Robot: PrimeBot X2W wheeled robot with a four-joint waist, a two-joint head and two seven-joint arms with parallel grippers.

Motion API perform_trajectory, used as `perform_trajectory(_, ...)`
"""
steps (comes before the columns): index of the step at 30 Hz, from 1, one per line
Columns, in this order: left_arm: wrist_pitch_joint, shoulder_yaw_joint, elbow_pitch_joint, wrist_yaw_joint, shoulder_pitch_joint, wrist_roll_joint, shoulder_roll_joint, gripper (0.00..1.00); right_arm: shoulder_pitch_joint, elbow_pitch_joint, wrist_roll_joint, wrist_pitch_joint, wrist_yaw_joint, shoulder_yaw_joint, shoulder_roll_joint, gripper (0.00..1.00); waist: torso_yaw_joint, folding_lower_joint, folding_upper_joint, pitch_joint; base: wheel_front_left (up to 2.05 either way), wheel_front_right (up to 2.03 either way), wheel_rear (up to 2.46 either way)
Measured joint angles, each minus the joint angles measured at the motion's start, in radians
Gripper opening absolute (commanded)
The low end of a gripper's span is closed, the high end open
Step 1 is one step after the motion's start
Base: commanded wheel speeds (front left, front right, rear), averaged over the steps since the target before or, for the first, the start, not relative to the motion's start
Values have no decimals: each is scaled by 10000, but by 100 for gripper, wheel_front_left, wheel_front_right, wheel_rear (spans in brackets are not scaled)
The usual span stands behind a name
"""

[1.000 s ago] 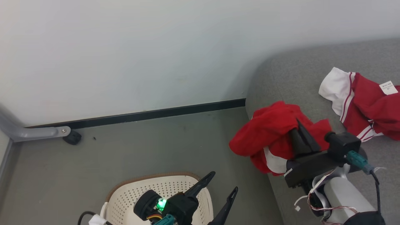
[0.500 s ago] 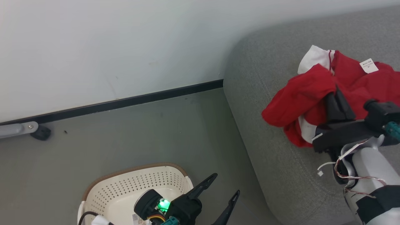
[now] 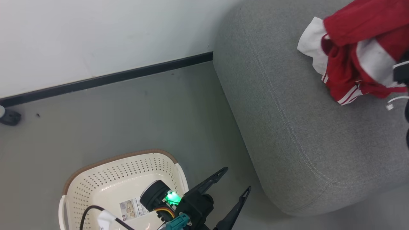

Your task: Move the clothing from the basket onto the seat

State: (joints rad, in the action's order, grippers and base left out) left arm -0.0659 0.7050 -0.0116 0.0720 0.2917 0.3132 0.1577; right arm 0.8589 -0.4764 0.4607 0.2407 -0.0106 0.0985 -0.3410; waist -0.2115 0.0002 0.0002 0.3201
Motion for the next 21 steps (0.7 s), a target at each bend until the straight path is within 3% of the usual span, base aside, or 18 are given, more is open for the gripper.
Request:
perform_trajectory(10,-207,117,-100,88,420,-90,58,100,876,-1104,244,79,-245,-790,-880,0,27,0,0,954,0,0,0)
perform_trajectory(21,-303,128,-167,178,990,-173,75,100,1406,-2679,244,86,-157,-1011,-1333,0,322,0,0,1867,0,0,0)
